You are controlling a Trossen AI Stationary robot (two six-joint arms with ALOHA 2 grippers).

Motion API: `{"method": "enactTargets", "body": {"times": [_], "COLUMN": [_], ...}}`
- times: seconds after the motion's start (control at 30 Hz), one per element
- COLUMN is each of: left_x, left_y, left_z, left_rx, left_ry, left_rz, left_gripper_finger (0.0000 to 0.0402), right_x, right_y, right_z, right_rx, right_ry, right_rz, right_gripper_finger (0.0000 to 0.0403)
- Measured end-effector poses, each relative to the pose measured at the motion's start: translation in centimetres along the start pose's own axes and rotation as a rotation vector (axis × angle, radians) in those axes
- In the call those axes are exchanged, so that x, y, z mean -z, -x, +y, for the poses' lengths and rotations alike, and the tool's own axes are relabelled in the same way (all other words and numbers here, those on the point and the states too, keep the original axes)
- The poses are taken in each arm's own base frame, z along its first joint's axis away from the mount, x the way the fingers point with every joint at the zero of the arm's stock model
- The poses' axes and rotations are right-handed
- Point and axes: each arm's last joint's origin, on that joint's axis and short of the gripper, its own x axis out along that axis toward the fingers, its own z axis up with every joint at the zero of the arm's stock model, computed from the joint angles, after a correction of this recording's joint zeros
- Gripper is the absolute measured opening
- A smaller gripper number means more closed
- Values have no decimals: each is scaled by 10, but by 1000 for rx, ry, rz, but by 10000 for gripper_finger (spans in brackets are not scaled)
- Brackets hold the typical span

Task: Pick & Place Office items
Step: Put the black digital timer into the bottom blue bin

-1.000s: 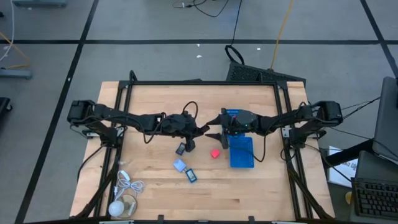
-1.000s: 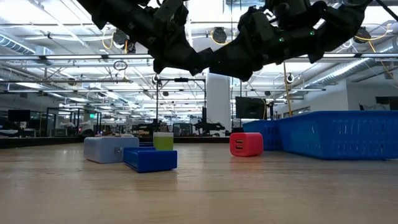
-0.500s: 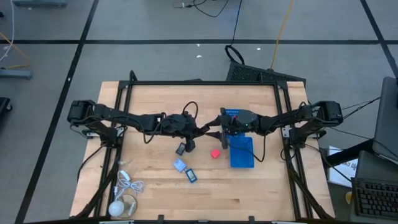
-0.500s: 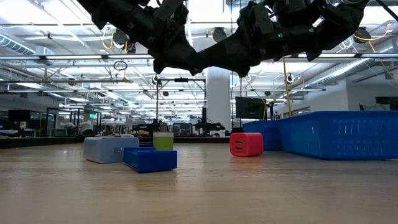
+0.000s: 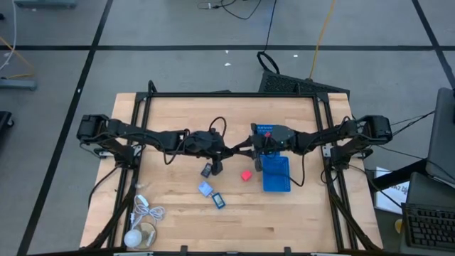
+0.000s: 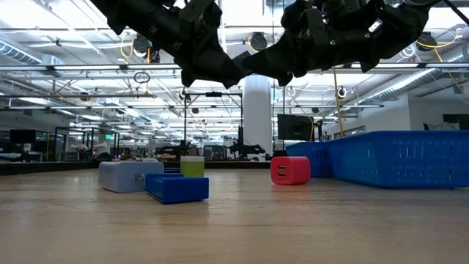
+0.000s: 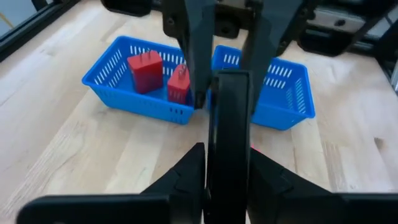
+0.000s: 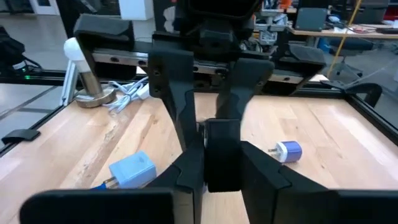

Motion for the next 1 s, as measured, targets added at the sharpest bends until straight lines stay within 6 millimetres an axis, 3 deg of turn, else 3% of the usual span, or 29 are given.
{"method": "enactTargets", "body": {"times": [0.37, 0.67, 0.87, 1.0], "left_x": [-5, -11, -27, -33], "left_y": [3, 11, 45, 74], "left_z": [-1, -2, -3, -6], "left_rx": [26, 41, 60, 86], "left_ry": [60, 51, 26, -69], "left_rz": [-35, -61, -100, -115], "left_gripper_finger": [157, 251, 288, 295], "right_x": [0, 6, 1, -13], "right_y": [0, 0, 8, 21], "right_z": [0, -1, -3, 2], "right_rx": [-4, 1, 7, -108], "right_ry": [0, -2, -12, -24], "right_rz": [3, 55, 95, 77], "right_gripper_finger": [59, 58, 58, 58]}}
